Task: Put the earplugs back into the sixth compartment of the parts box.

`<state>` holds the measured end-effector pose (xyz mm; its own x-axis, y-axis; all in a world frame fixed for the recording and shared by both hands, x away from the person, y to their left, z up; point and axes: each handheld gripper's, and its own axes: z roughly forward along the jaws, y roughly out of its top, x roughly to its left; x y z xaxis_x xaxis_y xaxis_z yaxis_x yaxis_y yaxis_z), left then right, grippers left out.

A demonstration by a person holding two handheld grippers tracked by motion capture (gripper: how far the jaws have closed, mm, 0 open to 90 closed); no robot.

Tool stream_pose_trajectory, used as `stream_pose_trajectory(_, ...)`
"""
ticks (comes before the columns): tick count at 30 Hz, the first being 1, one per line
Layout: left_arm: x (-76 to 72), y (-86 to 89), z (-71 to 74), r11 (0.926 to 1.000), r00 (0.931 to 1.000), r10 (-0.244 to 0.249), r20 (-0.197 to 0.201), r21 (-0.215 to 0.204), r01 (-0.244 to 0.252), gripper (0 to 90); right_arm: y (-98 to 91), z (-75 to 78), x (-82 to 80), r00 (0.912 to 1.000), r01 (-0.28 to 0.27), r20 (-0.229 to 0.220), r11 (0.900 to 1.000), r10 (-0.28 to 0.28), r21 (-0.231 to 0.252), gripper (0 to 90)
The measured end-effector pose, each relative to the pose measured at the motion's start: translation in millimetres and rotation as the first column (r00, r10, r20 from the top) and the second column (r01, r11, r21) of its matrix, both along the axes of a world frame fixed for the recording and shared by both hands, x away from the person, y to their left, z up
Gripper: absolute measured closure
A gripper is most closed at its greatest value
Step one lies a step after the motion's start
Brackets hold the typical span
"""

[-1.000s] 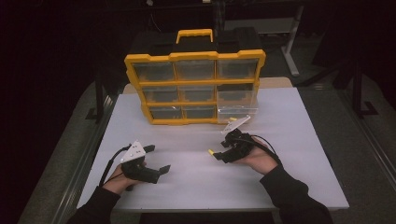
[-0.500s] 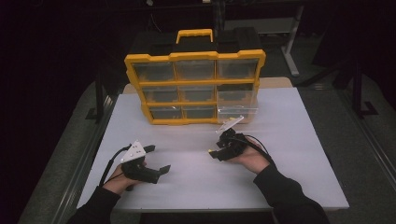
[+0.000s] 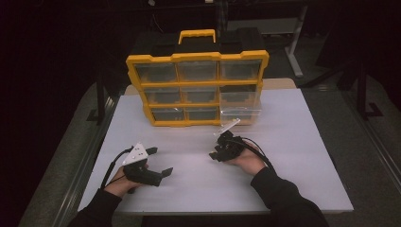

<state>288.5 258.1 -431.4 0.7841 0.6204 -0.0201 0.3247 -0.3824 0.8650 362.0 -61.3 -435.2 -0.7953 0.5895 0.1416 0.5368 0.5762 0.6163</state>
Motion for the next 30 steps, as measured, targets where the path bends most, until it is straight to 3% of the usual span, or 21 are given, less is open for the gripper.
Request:
stream_pose_trajectory(12,-0.2,0.0,-0.3,1.0,1.0,-0.001,0.001,0.004,0.001,1.2,2.0,-4.2,0.4,0.9997,-0.008,0.022,0.9995,0.008,-0.031,77.7)
stream_pose_trajectory(20,0.0,0.3,-1.0,0.9998,0.9999,-0.005,0.012,0.022,0.004,1.2,1.6,-3.6,0.1,0.9997,-0.013,0.022,0.9995,0.014,-0.027,79.6)
stream_pose_trajectory(30,-0.2,0.3,-0.9,0.9998,0.9999,-0.005,0.011,0.02,0.005,1.2,-0.4,8.6,-4.2,0.9993,-0.038,0.006,0.9993,0.038,-0.007,79.4)
